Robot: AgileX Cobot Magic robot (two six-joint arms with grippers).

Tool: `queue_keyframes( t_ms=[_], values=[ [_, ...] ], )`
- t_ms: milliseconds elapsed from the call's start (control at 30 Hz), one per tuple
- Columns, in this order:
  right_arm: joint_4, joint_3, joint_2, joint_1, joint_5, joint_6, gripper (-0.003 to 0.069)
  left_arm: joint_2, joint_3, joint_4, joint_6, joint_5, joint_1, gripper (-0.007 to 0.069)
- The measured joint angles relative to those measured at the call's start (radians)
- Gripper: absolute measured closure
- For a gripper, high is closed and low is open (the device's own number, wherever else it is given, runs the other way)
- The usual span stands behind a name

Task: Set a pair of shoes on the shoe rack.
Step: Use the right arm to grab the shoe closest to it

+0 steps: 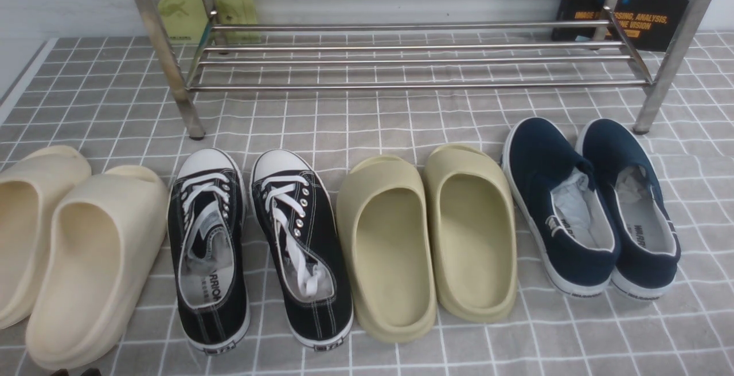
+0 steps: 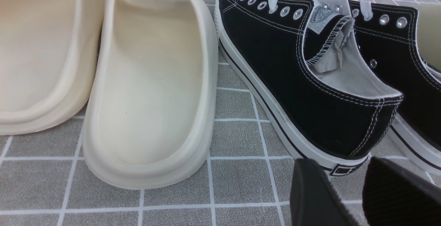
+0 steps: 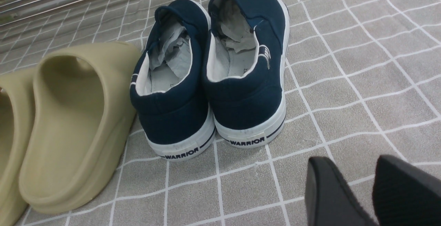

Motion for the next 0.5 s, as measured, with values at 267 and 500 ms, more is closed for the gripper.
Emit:
queue_keyframes(
  t_ms=[267,500],
  values=[
    [0.003,0.010,0.000,0.000,-0.334,0.003,0.0419,0.000,0.000,0.000,0.000,0.000,0.000,0.0386],
    [0.022,0.010,0.000,0.000,-0.726,0.155,0.0419,0.000,0.000,0.000,0.000,0.000,0.000,0.0386]
  ],
)
